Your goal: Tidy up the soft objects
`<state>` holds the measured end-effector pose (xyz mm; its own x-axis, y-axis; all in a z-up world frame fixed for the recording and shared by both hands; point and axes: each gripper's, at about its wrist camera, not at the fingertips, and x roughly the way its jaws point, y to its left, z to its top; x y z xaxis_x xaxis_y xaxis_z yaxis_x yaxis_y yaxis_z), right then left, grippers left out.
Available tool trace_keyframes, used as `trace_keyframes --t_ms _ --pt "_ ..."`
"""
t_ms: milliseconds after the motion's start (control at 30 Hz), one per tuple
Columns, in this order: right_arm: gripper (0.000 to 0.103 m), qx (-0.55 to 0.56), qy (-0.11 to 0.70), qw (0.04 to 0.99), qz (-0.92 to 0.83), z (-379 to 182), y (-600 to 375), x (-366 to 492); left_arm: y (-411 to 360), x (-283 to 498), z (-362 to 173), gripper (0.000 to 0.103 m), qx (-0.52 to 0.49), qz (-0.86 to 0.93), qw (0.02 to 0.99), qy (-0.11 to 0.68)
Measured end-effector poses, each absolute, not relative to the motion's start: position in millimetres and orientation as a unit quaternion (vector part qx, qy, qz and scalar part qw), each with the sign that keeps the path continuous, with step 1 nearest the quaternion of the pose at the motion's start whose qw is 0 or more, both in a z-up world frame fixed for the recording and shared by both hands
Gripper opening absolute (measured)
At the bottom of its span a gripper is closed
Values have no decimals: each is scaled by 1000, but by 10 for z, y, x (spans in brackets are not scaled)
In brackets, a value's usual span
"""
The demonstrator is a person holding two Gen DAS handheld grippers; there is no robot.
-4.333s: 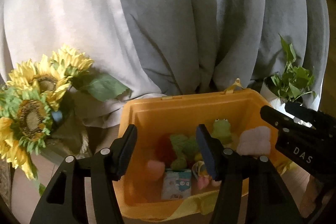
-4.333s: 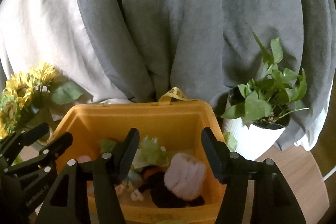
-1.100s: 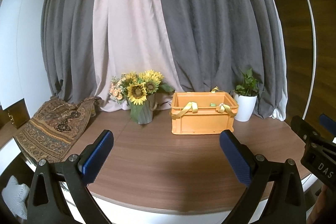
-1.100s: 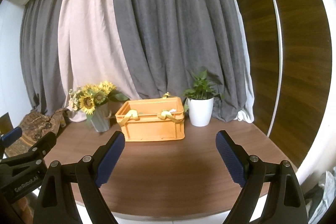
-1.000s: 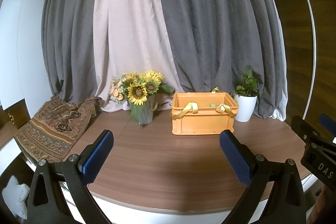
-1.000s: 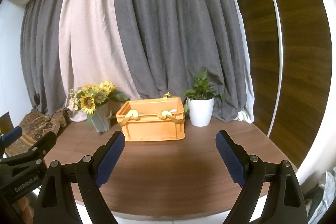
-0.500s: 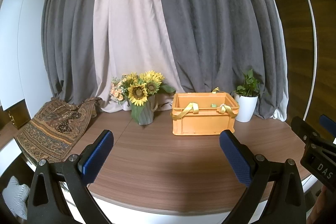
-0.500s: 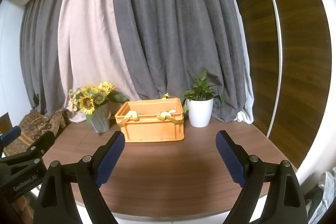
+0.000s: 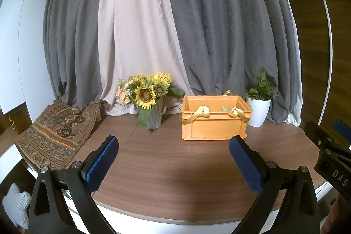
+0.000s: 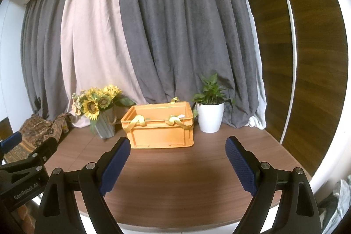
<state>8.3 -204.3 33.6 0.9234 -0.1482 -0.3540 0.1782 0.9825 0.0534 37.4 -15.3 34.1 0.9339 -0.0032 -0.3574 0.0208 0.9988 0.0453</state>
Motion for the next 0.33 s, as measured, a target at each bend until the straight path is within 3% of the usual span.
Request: trace_keyframes --t_ms 333 --pt "89 39 180 980 -81 308 -1986 120 -106 324 311 103 21 -3 983 183"
